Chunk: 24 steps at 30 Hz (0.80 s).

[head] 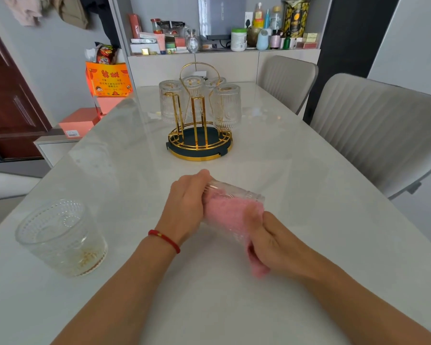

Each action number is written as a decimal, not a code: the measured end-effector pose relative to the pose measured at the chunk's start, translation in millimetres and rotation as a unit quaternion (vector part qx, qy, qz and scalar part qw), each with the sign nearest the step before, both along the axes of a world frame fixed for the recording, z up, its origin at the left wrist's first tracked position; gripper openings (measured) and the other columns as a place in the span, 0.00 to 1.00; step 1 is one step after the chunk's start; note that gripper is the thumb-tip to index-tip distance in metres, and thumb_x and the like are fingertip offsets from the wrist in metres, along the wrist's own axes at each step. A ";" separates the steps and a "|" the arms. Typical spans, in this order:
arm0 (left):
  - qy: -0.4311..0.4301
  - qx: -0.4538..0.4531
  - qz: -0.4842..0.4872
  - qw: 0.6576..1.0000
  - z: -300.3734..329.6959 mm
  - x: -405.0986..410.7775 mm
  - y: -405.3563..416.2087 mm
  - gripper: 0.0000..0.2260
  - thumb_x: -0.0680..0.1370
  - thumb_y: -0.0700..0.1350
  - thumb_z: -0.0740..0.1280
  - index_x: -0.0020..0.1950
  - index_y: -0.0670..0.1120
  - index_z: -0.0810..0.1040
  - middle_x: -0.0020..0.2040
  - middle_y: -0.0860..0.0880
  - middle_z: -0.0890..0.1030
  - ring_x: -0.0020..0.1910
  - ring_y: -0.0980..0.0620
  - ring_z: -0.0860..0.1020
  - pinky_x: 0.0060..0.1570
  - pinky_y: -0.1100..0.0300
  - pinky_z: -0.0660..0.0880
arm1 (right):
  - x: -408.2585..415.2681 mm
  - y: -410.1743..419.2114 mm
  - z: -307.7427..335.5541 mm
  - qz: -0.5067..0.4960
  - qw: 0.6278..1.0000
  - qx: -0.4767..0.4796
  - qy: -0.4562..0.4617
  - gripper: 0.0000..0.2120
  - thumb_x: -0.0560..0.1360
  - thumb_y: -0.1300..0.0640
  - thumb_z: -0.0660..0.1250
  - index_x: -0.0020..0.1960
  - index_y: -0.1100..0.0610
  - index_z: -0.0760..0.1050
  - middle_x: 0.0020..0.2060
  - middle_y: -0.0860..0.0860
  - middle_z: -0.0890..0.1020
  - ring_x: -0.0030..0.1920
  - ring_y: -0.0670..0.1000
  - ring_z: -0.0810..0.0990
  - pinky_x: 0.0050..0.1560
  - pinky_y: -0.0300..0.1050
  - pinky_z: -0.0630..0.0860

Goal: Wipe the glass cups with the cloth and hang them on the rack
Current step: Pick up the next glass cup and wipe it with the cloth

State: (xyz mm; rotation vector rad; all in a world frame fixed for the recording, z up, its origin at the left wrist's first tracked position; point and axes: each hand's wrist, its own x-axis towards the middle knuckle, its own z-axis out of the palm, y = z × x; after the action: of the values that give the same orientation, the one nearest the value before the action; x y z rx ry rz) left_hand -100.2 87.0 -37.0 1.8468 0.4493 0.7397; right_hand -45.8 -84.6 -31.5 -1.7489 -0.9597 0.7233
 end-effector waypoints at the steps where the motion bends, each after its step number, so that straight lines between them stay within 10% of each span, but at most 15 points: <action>1: -0.050 0.069 -0.001 0.996 -1.7 -2.1 0.6 0.26 0.80 0.57 0.53 0.39 0.37 0.77 0.34 0.35 0.75 0.39 0.35 0.75 0.38 0.40 0.74 | 2.6 0.3 -0.3 -0.013 0.999 0.001 0.043 0.51 0.60 0.17 0.39 0.31 0.63 0.75 0.16 0.50 0.68 0.18 0.47 0.69 0.25 0.36 0.71; 8: -0.162 0.291 -0.012 0.943 -0.5 -3.2 -0.6 0.26 0.85 0.57 0.50 0.48 0.40 0.80 0.34 0.47 0.77 0.33 0.49 0.76 0.32 0.53 0.71 | 12.2 0.0 7.8 -0.013 0.874 0.111 0.472 0.38 0.64 0.23 0.57 0.43 0.57 0.81 0.23 0.55 0.64 0.15 0.48 0.55 0.17 0.33 0.62; 11: -0.164 0.273 -0.046 0.947 -6.8 -1.4 -2.6 0.24 0.83 0.56 0.51 0.51 0.41 0.80 0.38 0.47 0.79 0.37 0.47 0.78 0.35 0.52 0.73 | 19.7 -3.1 8.8 -0.040 0.904 0.085 0.417 0.40 0.62 0.22 0.54 0.42 0.59 0.75 0.19 0.53 0.63 0.15 0.48 0.58 0.17 0.33 0.58; 14: -0.033 0.022 -0.094 0.995 -0.2 -3.4 -10.6 0.19 0.75 0.53 0.55 0.53 0.47 0.82 0.40 0.52 0.79 0.34 0.52 0.75 0.28 0.62 0.70 | 20.8 -7.4 2.5 -0.051 0.988 -0.018 0.142 0.46 0.55 0.16 0.40 0.23 0.57 0.73 0.15 0.54 0.65 0.17 0.52 0.65 0.24 0.40 0.68; 17: 0.121 -0.144 -0.071 0.980 6.3 -2.1 -17.3 0.21 0.82 0.60 0.56 0.53 0.48 0.82 0.34 0.50 0.77 0.25 0.54 0.71 0.21 0.66 0.64 | 11.4 -9.4 -2.3 -0.013 0.994 -0.034 -0.101 0.50 0.61 0.15 0.35 0.18 0.56 0.72 0.16 0.55 0.74 0.20 0.47 0.77 0.34 0.37 0.77; 24: -0.061 0.062 -0.015 0.996 -8.8 1.0 -11.4 0.21 0.79 0.54 0.53 0.44 0.48 0.83 0.38 0.49 0.82 0.41 0.46 0.80 0.37 0.49 0.77 | 11.4 -9.4 -1.0 -0.079 0.984 -0.047 0.154 0.44 0.59 0.19 0.44 0.41 0.57 0.77 0.23 0.52 0.74 0.25 0.50 0.72 0.30 0.38 0.70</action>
State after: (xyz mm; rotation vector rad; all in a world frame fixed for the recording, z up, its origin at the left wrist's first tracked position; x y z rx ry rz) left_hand -99.2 75.6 -45.8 1.9070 0.3019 0.8701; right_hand -34.5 -93.9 -32.5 -1.7088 -0.5790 0.9139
